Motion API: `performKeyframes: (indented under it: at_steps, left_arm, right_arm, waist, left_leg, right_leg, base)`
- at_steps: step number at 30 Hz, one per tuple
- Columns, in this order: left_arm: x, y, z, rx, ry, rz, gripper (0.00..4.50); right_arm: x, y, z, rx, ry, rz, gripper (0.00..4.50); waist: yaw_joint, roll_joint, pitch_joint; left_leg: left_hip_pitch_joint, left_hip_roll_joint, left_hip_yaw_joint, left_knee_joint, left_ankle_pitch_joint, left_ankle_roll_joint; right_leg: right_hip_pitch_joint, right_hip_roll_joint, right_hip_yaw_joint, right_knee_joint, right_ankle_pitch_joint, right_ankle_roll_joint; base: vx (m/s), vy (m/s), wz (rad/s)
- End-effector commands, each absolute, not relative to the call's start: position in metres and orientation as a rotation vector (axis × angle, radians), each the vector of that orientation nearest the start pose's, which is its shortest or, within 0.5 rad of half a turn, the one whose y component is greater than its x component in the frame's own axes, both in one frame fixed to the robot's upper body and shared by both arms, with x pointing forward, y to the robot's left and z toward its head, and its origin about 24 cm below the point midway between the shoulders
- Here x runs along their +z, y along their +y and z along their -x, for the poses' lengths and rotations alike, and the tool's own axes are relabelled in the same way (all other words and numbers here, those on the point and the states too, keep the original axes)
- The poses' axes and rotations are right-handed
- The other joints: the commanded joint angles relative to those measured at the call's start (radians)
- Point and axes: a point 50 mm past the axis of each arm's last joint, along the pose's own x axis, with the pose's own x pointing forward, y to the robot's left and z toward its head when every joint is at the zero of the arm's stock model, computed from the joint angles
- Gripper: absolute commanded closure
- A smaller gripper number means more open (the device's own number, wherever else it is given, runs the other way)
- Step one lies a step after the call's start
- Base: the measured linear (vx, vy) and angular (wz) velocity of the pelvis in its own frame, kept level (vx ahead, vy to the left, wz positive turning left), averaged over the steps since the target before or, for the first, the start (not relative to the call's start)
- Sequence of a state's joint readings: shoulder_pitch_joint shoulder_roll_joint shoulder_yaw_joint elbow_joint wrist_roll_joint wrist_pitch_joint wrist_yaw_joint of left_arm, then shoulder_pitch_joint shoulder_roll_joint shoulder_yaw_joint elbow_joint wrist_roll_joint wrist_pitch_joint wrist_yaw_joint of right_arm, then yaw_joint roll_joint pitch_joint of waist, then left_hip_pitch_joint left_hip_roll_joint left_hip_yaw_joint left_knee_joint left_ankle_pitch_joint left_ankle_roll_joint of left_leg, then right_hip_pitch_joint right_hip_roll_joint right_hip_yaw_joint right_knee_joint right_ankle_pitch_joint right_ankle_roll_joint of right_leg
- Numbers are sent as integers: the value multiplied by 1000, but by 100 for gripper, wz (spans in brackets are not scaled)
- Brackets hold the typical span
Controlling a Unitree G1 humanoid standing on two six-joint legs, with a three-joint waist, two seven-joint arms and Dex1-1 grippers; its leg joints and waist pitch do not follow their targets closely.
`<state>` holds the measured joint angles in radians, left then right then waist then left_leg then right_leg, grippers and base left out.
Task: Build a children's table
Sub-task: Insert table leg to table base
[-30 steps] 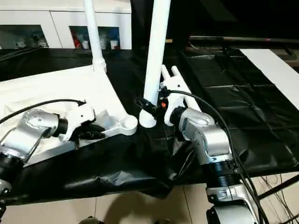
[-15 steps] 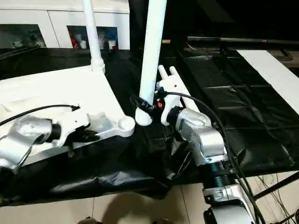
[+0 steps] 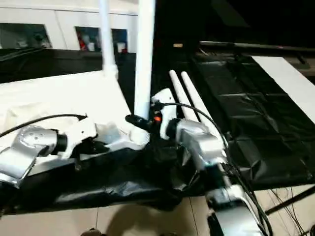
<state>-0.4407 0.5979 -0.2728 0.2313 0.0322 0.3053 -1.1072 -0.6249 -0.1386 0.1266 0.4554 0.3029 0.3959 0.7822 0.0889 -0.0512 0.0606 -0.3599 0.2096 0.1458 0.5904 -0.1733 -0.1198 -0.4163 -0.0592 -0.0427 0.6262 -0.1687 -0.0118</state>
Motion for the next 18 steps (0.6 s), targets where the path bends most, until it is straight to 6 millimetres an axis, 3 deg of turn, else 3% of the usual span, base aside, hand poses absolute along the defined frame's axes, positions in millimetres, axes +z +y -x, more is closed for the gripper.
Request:
performKeyframes:
  at_steps: [1, 3, 13, 18]
  left_arm:
    - [74, 173, -296, -1172, 504, -576, 450]
    - [74, 174, -296, -1167, 503, -572, 450]
    - [76, 176, -298, -1144, 498, -575, 450]
    - [76, 178, -300, -1130, 492, -571, 450]
  right_arm:
    - [86, -79, -340, 995, 252, -126, 266]
    - [84, -77, -341, 995, 257, -122, 266]
    - [76, -79, -346, 988, 266, -153, 266]
    - [61, -84, -343, 971, 280, -220, 266]
  waist:
    - [-8, 11, -69]
    - [-8, 5, -69]
    - [-7, 6, -70]
    - [-8, 11, -71]
  left_leg:
    - [5, 8, 17, -72, -214, -12]
    - [5, 8, 18, -72, -213, -10]
    - [4, 8, 18, -72, -212, -10]
    - [6, 9, 17, -72, -219, -9]
  right_leg:
    - [52, -59, 37, -70, -252, -175]
    - [52, -59, 37, -71, -255, -174]
    - [53, -60, 37, -70, -248, -176]
    - [52, -59, 37, -69, -234, -186]
  base:
    - [0, 0, 0]
    - [0, 0, 0]
    - [0, 0, 0]
    - [0, 0, 0]
